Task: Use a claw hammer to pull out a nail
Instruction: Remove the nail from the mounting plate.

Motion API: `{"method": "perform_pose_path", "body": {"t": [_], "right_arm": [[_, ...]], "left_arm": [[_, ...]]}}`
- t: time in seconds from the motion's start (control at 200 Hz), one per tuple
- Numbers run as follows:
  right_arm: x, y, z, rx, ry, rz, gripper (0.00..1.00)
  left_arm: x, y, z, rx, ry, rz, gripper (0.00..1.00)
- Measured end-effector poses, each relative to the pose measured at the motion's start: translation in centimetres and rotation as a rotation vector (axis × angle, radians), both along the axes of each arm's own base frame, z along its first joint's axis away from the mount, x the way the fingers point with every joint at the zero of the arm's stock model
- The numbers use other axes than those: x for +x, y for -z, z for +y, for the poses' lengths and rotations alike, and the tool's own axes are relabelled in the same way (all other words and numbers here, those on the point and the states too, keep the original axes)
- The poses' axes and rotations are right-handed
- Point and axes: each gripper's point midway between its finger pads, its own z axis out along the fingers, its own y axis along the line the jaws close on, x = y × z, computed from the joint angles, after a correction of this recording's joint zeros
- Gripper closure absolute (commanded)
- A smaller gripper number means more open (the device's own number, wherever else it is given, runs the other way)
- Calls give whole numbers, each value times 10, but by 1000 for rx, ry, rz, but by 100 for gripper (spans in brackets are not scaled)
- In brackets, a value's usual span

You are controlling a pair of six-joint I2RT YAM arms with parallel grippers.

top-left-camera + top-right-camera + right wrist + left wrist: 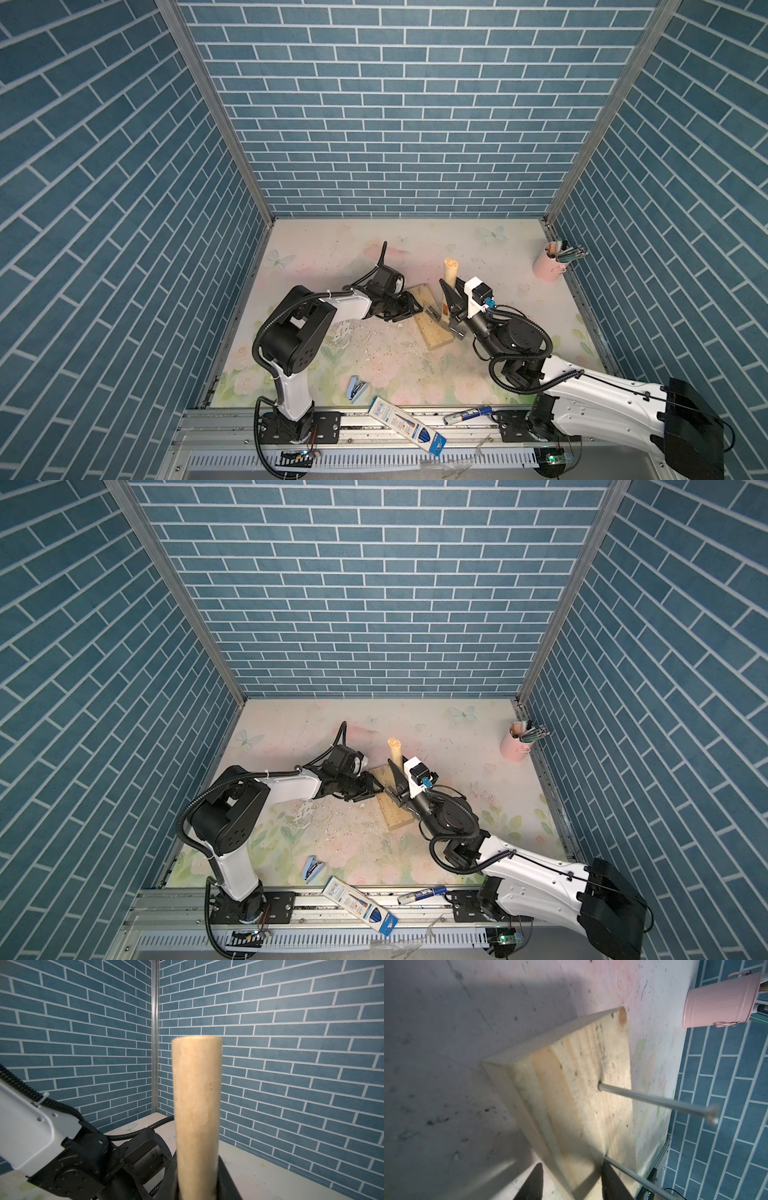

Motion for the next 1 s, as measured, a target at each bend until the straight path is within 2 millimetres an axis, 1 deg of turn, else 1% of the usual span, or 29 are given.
{"method": "perform_pose_path", "body": {"t": [0.315,0.375,0.52,0.585,0.67,0.845,0.925,1.0], "right_arm": [[-1,-2,2,-16,-10,-2,100],[-1,-9,3,-8,-12,-13,100],[-4,-35,2,40,-19,-53,100],[-5,-42,2,56,-23,-65,100],[-6,-47,1,65,-26,-72,100],[-4,-47,2,47,-23,-59,100],[-2,-53,3,37,-14,-50,100],[-1,-61,1,35,-5,-45,100]], "left_arm": [[1,0,-2,-5,3,2,54],[1,0,-3,-7,5,3,54],[1,0,-3,-7,5,3,54],[1,0,-3,-7,5,3,54],[1,0,-3,-7,6,4,54],[1,-1,-2,7,12,-11,52],[1,-2,-1,26,19,-27,50],[-3,-4,3,54,32,-33,49]]}}
